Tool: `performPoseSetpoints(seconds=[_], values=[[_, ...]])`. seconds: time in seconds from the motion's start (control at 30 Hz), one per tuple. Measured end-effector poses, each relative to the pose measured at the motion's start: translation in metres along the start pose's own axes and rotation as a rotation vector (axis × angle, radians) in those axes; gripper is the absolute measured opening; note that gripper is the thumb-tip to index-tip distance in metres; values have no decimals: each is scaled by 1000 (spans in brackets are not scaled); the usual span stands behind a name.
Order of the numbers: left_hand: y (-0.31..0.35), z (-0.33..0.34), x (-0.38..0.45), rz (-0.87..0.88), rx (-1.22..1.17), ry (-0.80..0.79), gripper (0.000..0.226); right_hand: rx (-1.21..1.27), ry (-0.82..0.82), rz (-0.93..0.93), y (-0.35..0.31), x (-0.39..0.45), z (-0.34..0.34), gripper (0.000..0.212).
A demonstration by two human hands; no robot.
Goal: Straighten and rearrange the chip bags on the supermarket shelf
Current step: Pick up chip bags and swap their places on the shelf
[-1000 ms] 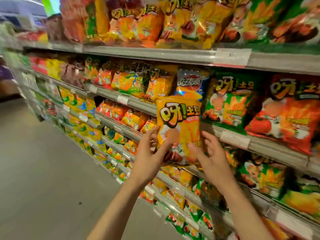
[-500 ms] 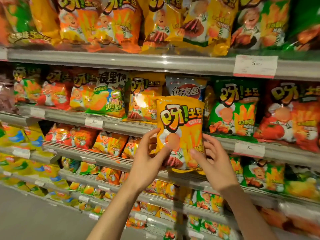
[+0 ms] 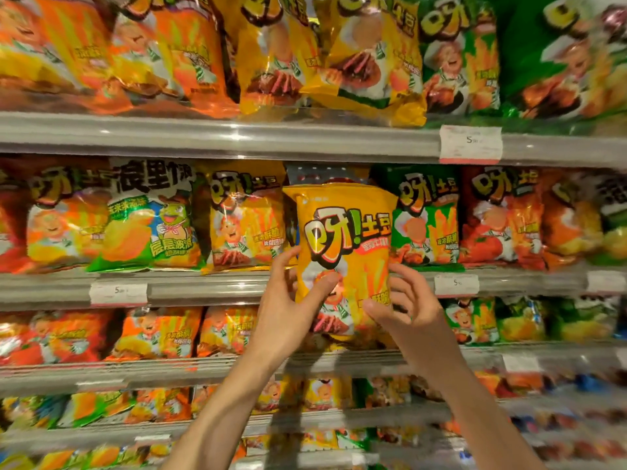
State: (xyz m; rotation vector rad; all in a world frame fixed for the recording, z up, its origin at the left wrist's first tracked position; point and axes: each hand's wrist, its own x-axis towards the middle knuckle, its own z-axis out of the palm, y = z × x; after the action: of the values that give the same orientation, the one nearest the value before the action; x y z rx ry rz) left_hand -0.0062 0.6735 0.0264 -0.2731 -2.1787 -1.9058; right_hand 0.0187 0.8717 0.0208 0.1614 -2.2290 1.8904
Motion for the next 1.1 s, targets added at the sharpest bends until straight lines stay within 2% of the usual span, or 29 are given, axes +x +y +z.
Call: performPoseSetpoints(seconds=[0.1,0.2,0.27,0.3,0.37,0.4,0.5,0.6,0.77,0.97,1.1], values=[[1,-14,11,34,-19,107,58,-35,-23,-27,-14,21,5,65],[-5,-37,22,27,-38,212,58,-160,65,-62,-26,65,9,67],[-7,-53,24,18,-22,263,62,-343,104,-38,-27,101,16,77],[-7,-59,24,17,-28,282,64,-402,96,-23,-26,116,22,88],[-6,-68,23,15,-23,316,65,-434,71,28,-19,138,32,113],[-6,-71,21,13,-12,324,64,-436,67,53,-16,144,36,113],[-10,-80,17,0,-14,333,64,-441,124,72,-4,155,41,92],[-14,-85,14,24,58,354,61,-436,187,14,-7,156,42,75],[-14,-91,11,25,100,368,59,-379,193,-76,-32,160,33,58],[-15,-93,10,27,139,368,56,-370,249,-164,-63,151,19,63],[-16,-91,13,27,162,368,56,-354,208,-150,-64,131,8,58]])
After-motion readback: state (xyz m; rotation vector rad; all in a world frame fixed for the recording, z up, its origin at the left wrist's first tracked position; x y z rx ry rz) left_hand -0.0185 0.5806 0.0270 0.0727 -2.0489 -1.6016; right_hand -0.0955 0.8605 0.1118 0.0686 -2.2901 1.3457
